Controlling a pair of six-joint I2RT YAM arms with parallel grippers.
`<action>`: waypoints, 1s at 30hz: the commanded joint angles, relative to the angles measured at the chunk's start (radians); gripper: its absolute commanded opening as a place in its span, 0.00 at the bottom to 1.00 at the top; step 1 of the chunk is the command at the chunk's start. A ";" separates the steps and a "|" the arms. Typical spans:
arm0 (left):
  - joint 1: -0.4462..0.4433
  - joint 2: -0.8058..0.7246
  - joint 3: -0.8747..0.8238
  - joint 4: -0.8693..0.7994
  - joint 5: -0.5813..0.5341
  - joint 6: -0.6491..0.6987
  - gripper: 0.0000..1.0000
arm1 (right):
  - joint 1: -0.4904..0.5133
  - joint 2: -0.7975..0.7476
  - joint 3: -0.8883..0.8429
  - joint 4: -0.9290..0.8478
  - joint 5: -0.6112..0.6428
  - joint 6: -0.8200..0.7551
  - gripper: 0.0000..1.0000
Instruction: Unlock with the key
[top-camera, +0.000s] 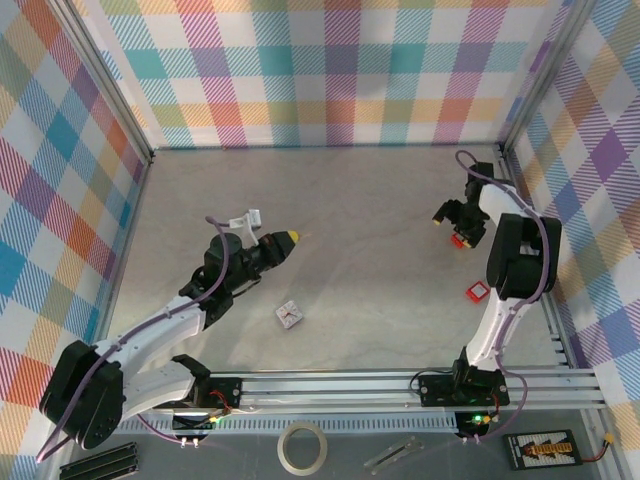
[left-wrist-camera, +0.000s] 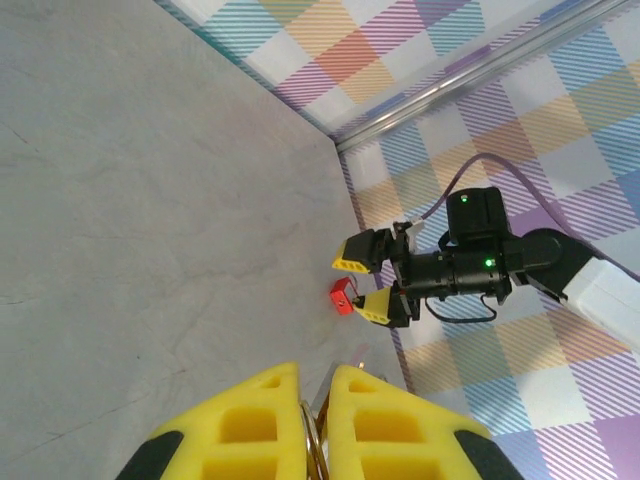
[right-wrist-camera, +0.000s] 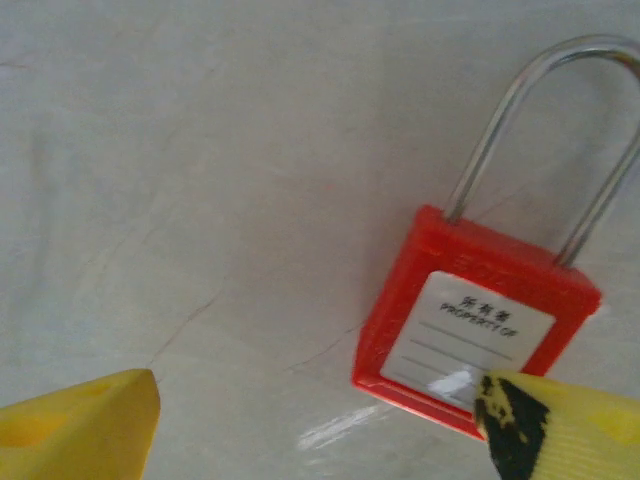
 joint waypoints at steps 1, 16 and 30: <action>-0.013 -0.036 0.016 -0.057 -0.030 0.042 0.00 | -0.011 0.023 0.065 -0.073 0.025 -0.005 0.81; -0.015 -0.045 0.013 -0.087 -0.031 0.051 0.00 | -0.039 -0.024 0.015 -0.101 0.075 -0.009 0.80; -0.015 -0.095 0.013 -0.155 -0.047 0.074 0.00 | -0.053 0.132 0.104 -0.117 0.052 -0.015 0.73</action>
